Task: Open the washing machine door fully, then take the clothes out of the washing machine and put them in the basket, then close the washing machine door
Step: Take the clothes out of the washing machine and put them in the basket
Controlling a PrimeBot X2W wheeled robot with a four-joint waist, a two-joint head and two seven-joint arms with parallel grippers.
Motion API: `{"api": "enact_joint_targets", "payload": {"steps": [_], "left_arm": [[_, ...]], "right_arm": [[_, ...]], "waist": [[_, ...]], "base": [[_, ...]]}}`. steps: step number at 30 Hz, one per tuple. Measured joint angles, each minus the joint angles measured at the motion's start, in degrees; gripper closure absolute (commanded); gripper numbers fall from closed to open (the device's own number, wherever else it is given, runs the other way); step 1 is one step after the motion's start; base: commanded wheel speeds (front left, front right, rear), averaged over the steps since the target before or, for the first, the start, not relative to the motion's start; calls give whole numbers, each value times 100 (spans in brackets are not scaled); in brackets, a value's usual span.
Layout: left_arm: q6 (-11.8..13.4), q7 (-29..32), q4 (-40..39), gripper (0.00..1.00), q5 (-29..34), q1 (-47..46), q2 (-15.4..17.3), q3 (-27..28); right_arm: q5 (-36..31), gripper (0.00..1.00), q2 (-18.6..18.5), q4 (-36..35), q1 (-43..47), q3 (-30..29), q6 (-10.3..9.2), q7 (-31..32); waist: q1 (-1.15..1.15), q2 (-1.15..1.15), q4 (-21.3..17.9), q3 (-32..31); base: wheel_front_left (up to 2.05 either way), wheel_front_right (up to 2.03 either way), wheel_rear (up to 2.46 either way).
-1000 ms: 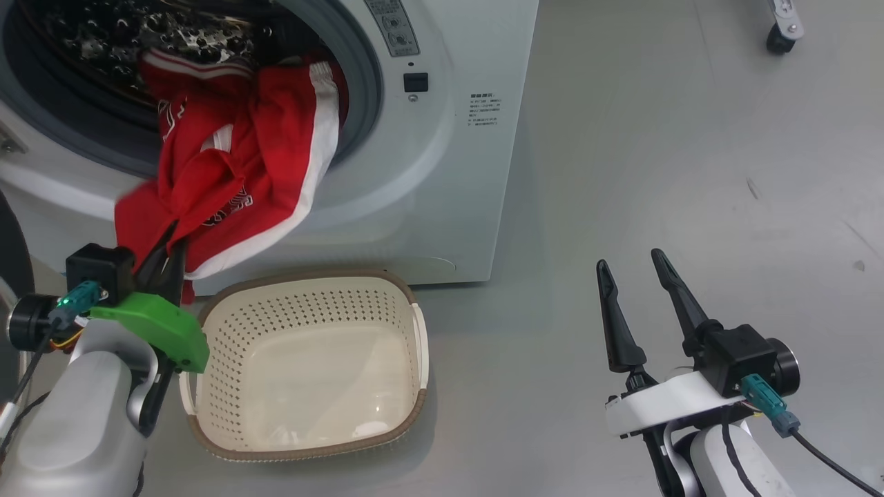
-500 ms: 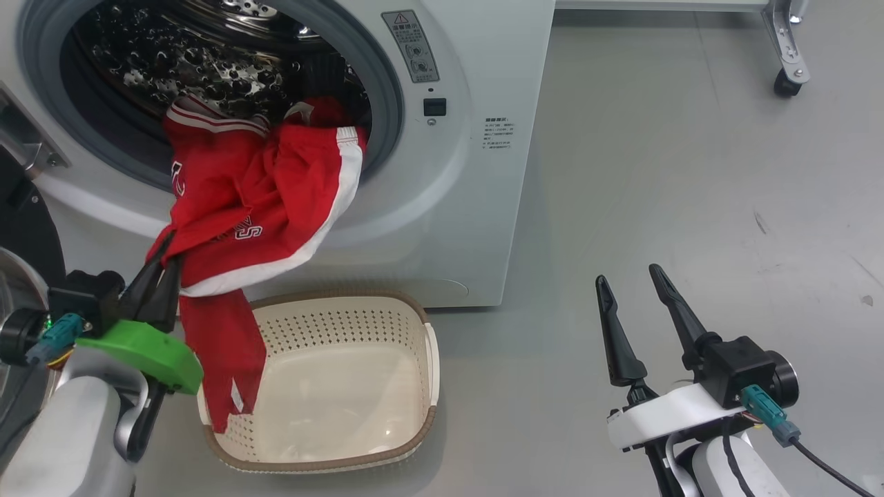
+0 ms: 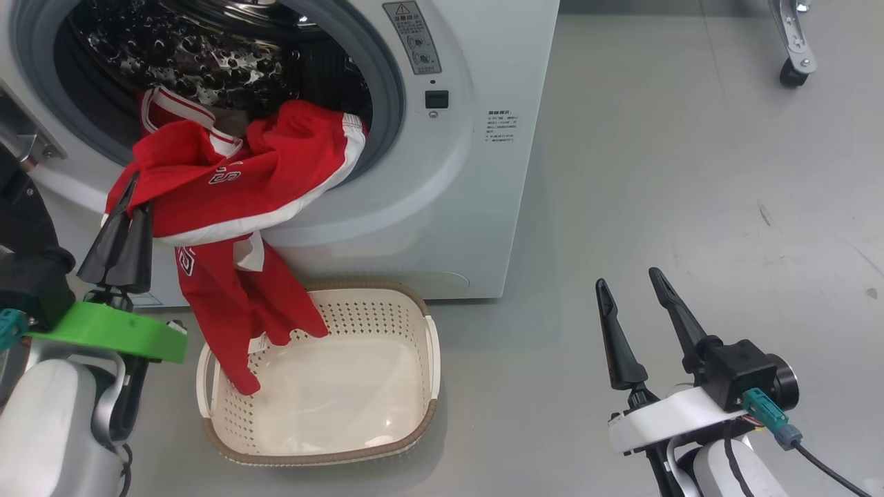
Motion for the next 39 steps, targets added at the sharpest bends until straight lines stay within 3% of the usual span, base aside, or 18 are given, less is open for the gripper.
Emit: {"api": "enact_joint_targets", "payload": {"steps": [17,30,39], "left_arm": [[0,-8,-1002,100,177,-1,-303,592],[0,-22,-361,100,199,669,-255,-148],[0,78,151,100,198,753,-169,-304]], "right_arm": [[-1,0,8,0,-15,-34,23,0],[-7,0,14,2,-23,-23,25,0],[-49,0,20,-26,-144,64,66,0]], "waist": [[0,0,-101,114],[0,0,-178,205],[0,0,-255,411]], "base": [[0,0,0],[0,0,0],[0,0,0]]}}
